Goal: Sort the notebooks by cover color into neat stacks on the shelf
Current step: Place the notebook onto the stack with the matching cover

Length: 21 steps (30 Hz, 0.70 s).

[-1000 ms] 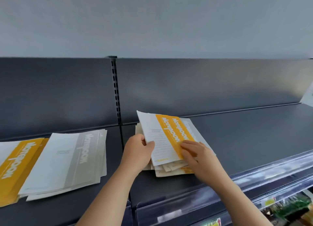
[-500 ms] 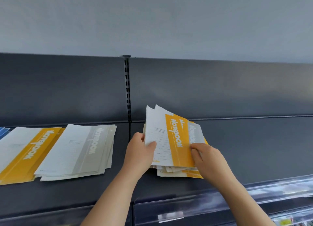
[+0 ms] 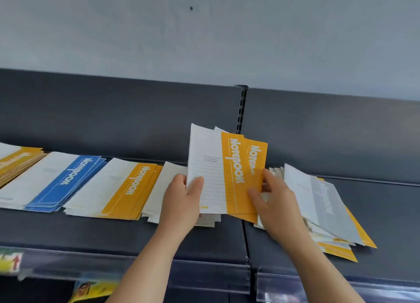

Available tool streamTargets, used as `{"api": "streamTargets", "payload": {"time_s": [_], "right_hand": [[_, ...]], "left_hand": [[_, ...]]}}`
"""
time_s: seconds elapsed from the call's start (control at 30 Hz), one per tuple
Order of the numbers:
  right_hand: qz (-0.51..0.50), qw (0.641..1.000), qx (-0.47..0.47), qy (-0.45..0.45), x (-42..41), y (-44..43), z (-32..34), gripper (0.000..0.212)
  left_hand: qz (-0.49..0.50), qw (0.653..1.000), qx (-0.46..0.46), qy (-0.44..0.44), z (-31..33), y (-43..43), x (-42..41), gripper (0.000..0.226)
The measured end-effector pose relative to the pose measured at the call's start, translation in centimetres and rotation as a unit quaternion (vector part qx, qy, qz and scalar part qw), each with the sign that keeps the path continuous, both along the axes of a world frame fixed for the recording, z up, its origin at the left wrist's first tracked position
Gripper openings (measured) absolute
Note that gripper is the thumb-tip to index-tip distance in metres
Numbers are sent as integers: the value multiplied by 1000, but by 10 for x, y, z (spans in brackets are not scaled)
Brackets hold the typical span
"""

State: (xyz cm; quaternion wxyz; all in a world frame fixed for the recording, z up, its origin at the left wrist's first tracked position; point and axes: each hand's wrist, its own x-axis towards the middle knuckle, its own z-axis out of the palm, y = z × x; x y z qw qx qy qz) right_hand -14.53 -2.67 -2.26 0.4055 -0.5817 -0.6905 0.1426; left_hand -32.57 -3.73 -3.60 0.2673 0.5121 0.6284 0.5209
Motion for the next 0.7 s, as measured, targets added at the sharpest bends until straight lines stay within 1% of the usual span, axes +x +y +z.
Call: {"api": "streamTargets", "payload": {"time_s": [0.07, 0.13, 0.2, 0.23, 0.3, 0.4, 0.47, 0.57, 0.63, 0.7], "right_hand": [[25, 1000, 4, 9, -31, 2, 0, 23], [37, 999, -8, 9, -65, 3, -1, 33], [45, 998, -23, 31, -99, 3, -2, 46], [49, 997, -28, 43, -116, 2, -3, 47], [59, 996, -35, 52, -148, 2, -4, 42], [60, 996, -58, 39, -190, 3, -9, 47], [65, 996, -66, 15, -213, 2, -12, 47], [63, 993, -93, -24, -238, 4, -17, 42], [51, 991, -105, -62, -249, 8, -23, 34], [34, 987, -104, -120, -256, 12, -30, 24]], "left_hand": [[2, 1000, 2, 18, 2, -5, -31, 24], [-1, 1000, 4, 20, 3, -10, -65, 22], [2, 1000, 3, 29, 5, -13, -99, 18], [7, 999, 2, 36, 6, -15, -116, 17], [10, 999, -8, 45, 5, -15, -148, 18], [7, 996, -47, 79, 1, -16, -192, 19], [11, 989, -69, 131, -4, -12, -217, 24], [23, 969, -100, 226, -9, -4, -241, 28], [22, 956, -115, 271, -13, 2, -251, 28], [17, 942, -125, 310, -16, 6, -257, 29]]}}
